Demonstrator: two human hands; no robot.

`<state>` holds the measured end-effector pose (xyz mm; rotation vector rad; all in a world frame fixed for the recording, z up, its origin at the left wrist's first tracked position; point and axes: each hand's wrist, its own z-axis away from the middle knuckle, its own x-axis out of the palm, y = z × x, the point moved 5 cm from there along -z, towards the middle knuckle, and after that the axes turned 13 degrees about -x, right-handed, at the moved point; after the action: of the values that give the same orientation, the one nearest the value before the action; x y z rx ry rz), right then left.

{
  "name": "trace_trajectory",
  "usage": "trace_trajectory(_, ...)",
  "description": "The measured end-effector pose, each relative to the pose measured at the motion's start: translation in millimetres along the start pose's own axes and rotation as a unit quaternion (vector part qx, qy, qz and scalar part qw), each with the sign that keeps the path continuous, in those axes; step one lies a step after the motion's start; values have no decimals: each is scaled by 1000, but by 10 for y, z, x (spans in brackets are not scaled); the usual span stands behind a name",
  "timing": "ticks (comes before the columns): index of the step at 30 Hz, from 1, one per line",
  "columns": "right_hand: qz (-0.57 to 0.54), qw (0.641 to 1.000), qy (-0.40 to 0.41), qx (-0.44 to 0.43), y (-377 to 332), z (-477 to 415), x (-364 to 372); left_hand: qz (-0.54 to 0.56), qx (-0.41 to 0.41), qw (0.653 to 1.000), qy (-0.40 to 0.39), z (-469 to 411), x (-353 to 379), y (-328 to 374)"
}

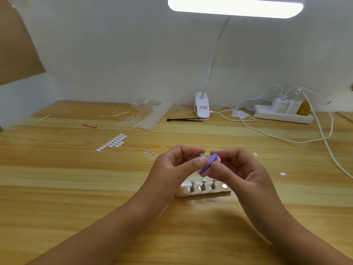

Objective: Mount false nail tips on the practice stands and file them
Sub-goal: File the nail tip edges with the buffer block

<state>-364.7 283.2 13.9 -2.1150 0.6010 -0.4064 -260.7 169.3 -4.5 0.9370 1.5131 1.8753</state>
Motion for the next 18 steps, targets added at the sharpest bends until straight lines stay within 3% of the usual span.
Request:
trace_trajectory(3,7,999,38,-2,13,6,-42,0,1,1000,5,7,-11,0)
trace_trajectory(6,7,1000,-7,15,34,15,29,11,-4,1000,5,9,-4,3)
trace_trajectory(9,-3,999,39,9,31,3,-22,12,-6,1000,11,-4,-14,2)
trace_trajectory(12,-1,1000,16,24,29,-3,-7,12,-9,1000,8,-9,-11,-15)
trace_trajectory(15,-5,998,58,5,12,-11,-59,16,-7,1000,11,-4,-13,-8)
trace_trajectory(18,-2,1000,23,21,44,-14,-12,14,-5,1000,8,-10,-10,-13)
